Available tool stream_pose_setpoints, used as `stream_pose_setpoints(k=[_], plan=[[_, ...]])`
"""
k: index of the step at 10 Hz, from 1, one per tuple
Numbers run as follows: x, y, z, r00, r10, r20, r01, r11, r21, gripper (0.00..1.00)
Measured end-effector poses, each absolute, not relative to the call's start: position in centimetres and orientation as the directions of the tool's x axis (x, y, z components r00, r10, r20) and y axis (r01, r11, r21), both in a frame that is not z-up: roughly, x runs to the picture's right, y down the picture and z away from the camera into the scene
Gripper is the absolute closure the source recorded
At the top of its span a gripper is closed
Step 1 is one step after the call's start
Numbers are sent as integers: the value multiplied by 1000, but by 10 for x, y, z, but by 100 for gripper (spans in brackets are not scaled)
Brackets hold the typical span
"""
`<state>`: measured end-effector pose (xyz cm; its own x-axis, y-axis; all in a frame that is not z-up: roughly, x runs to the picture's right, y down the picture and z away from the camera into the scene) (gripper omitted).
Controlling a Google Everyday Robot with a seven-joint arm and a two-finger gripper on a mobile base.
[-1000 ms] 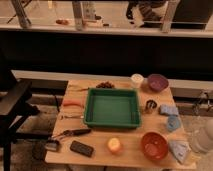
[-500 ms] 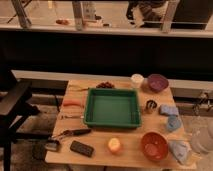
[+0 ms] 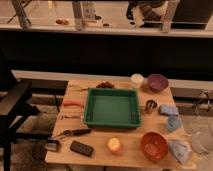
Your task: Wipe red bowl with towel
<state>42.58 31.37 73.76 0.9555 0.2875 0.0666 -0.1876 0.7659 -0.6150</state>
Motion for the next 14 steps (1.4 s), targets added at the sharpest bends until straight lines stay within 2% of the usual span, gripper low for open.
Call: stream_pose_setpoints(k=[4, 7, 10, 12, 14], plan=[[447, 314, 748, 946, 322, 40, -232, 755, -614, 20], [457, 319, 754, 937, 350, 14, -266, 738, -621, 27], [456, 322, 755, 933, 360, 10, -276, 732, -624, 48], [454, 319, 754, 932, 363, 14, -278, 739, -614, 48], [451, 316, 752, 932, 363, 18, -278, 744, -608, 54]])
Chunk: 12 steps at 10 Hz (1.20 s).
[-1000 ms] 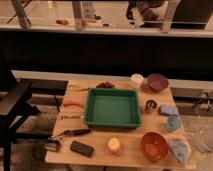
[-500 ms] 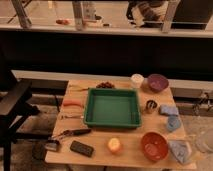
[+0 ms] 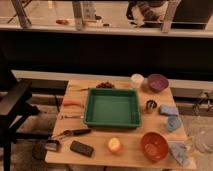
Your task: Wipe red bowl with towel
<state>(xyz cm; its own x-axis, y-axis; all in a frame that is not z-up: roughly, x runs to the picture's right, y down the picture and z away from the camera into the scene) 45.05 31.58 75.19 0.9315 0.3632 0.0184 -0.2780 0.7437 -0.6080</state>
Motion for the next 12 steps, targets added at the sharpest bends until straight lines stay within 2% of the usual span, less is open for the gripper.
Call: stream_pose_setpoints(k=[4, 7, 8, 10, 12], plan=[[445, 315, 752, 932, 362, 19, -275, 741, -612, 56], [440, 318, 757, 935, 354, 10, -269, 729, -629, 73], [440, 320, 759, 935, 354, 3, -271, 723, -636, 84], [440, 322, 760, 936, 353, -2, -273, 718, -640, 98], [440, 320, 759, 938, 346, -4, -268, 719, -642, 100]])
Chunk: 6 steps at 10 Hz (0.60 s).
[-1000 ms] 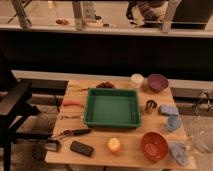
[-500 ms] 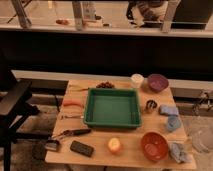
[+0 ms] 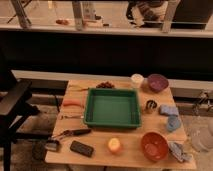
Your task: Wipe red bowl with towel
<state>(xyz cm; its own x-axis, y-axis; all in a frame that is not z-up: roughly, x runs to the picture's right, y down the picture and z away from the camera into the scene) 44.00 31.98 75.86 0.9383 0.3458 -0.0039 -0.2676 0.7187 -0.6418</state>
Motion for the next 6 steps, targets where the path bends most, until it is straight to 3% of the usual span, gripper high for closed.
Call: stream_pose_setpoints(k=[3, 6], plan=[[438, 318, 752, 939, 344, -6, -269, 723, -637, 100], [435, 291, 720, 937, 350, -8, -286, 754, -592, 100]])
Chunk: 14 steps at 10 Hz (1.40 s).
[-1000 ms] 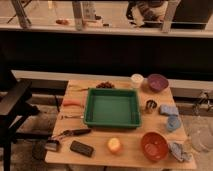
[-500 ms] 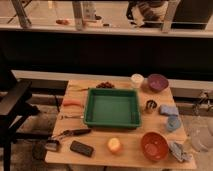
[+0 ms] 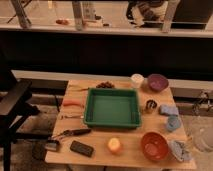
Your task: Wipe red bowl with towel
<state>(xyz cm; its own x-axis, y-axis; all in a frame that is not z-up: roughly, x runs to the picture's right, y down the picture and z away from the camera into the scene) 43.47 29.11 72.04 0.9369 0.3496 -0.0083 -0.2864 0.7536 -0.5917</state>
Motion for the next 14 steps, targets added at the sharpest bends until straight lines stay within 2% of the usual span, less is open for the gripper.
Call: stream_pose_setpoints(k=[5, 14], plan=[[414, 252, 669, 932, 359, 44, -285, 804, -522, 100], [333, 262, 697, 932, 296, 208, -127, 807, -576, 100]])
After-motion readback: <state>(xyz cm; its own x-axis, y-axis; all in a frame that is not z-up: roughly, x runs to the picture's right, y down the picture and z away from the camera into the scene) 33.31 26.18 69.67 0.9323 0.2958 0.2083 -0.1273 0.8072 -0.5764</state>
